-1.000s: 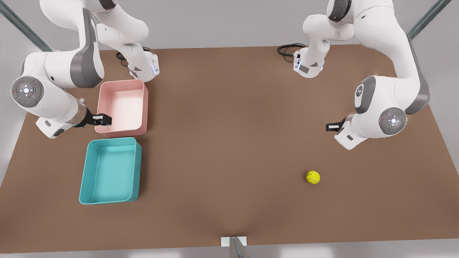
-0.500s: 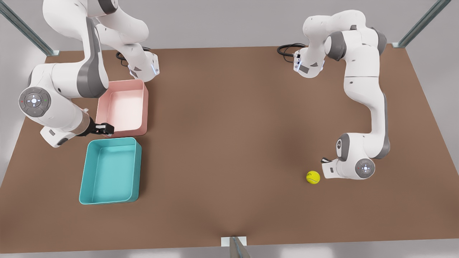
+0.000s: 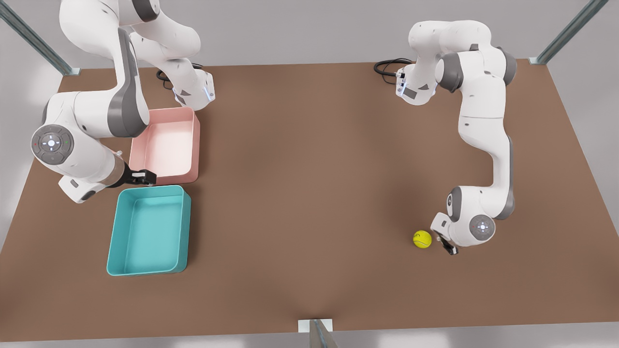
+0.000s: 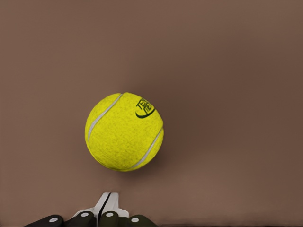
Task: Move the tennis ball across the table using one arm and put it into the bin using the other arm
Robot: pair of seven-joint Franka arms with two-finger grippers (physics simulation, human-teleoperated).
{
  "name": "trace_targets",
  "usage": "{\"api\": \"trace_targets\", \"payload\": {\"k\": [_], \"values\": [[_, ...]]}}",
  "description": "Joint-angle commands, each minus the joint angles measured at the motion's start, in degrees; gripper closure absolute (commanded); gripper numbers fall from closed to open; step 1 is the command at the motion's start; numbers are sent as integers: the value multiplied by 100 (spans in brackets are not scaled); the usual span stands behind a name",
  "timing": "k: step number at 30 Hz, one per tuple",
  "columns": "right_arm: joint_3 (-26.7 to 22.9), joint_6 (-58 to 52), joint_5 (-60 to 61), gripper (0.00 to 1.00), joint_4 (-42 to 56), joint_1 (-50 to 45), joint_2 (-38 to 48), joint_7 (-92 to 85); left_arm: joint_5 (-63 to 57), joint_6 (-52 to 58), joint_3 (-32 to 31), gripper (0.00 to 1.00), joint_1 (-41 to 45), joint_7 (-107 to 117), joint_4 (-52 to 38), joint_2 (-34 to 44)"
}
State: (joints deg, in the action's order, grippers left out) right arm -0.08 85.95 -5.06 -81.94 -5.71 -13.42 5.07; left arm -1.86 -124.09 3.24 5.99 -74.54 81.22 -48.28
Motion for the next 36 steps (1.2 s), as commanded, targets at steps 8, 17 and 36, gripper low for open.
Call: {"api": "trace_targets", "payload": {"k": [8, 17, 36], "values": [[-1, 1, -4, 0, 3, 0, -12, 20, 89, 271, -8, 79, 1510, 4139, -335, 381], [-1, -8, -4, 0, -6, 0, -20, 11, 142, 1474, 159, 79, 1773, 5266, -141, 899], [26, 2364, 304, 0, 1910, -1538, -2929, 1601, 739, 5606, 370, 0, 798, 9388, -730, 2912]]}}
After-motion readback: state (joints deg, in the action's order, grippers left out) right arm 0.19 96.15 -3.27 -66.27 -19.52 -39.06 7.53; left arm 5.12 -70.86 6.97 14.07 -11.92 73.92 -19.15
